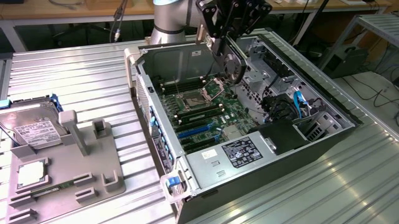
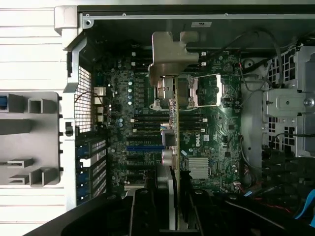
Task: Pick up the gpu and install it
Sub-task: 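Pick up the gpu and move the gpu toward the slot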
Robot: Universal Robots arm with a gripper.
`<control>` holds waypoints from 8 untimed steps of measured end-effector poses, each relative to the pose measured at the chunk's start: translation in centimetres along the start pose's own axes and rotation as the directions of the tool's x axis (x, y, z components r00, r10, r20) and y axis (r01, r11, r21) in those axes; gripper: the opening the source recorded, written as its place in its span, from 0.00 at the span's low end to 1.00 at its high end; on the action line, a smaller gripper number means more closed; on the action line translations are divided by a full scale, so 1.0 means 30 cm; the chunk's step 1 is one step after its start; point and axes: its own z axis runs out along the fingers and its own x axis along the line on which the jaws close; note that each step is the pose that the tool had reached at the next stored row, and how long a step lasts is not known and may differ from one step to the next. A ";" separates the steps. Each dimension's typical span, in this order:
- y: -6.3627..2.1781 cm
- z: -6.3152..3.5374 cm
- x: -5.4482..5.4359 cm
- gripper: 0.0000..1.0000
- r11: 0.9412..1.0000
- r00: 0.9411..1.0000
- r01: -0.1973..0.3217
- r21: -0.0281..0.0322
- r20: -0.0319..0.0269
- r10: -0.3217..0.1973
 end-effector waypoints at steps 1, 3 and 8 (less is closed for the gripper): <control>0.000 0.000 -0.006 0.30 1.000 1.000 0.000 0.000 0.000 0.000; 0.000 0.000 -0.019 0.30 1.000 1.000 0.000 0.000 0.000 0.000; 0.000 0.001 -0.054 0.30 1.000 1.000 0.000 0.000 0.000 0.000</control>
